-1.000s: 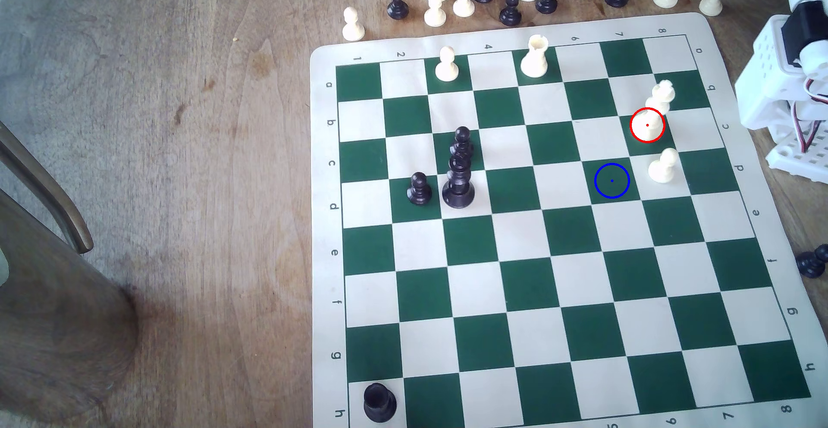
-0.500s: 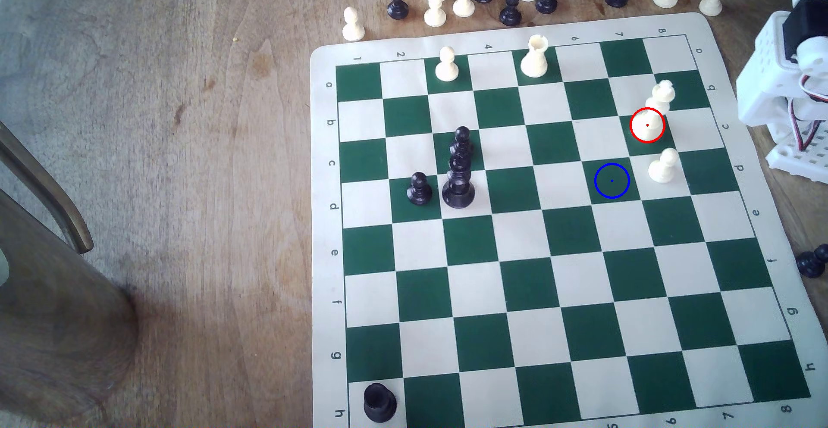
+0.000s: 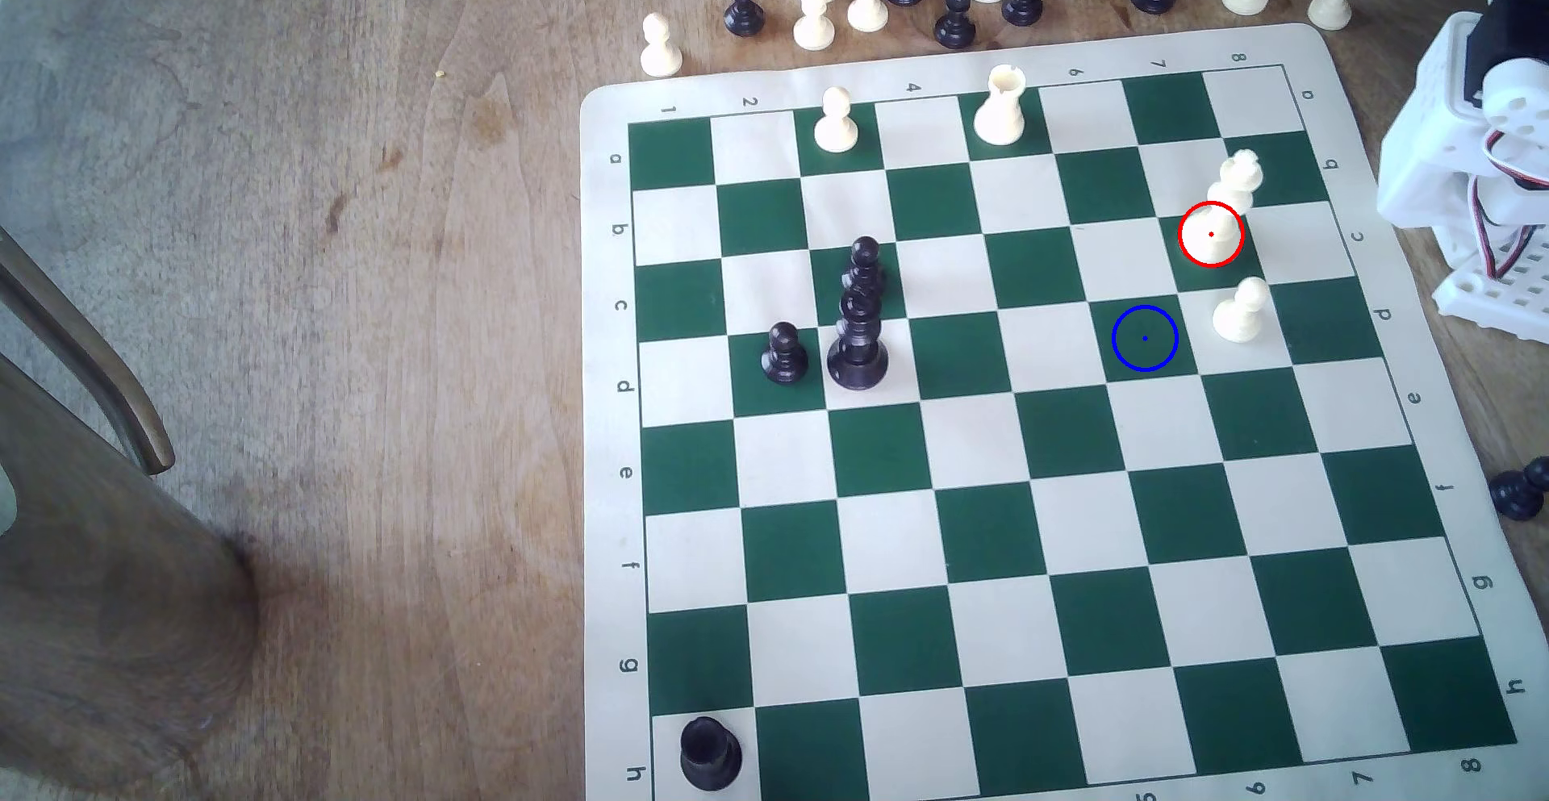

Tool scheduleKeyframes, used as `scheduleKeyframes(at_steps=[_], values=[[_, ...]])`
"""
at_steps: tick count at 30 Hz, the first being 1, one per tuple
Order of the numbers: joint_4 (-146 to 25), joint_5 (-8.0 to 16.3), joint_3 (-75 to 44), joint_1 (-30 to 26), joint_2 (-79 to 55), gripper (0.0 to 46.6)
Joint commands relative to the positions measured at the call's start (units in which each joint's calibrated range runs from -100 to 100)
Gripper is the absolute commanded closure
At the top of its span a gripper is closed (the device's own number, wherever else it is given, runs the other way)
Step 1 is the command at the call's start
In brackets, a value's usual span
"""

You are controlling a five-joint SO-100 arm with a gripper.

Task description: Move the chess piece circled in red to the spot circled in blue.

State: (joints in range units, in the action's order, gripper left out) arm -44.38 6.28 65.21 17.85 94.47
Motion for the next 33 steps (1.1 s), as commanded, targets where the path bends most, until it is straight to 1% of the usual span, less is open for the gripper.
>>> scheduleKeyframes(at_steps=[1, 2, 4, 8, 9, 10, 12, 13, 14, 17, 20, 22, 23, 29, 33], values=[[-23.76, 1.17, -12.89, -0.13, -10.51, 38.7], [-30.64, 2.25, -17.61, -1.54, -15.52, 39.7], [-34.24, 3.37, -18.97, -2.79, -17.9, 41.2], [-41.45, 5.81, -22.59, -3.42, -24.95, 39.4], [-42.27, 6.74, -23.14, -3.65, -26.56, 38.3], [-43.25, 8.3, -23.32, -4.75, -29.19, 35.2], [-43.0, 10.35, -23.32, -6.15, -30.97, 30.3], [-42.76, 11.18, -23.5, -6.86, -32.33, 29.4], [-41.45, 12.75, -24.59, -7.33, -36.32, 28.8], [-40.71, 14.26, -26.86, -7.4, -44.22, 28.5], [-40.38, 14.36, -26.67, -7.4, -50.84, 28.8], [-40.47, 13.82, -25.95, -7.4, -52.28, 28.9], [-40.88, 13.14, -25.13, -7.4, -53.3, 29.1], [-40.47, 12.01, -21.33, -7.72, -55.08, 29.8], [-40.3, 11.87, -16.79, -8.34, -54.32, 30.2]])
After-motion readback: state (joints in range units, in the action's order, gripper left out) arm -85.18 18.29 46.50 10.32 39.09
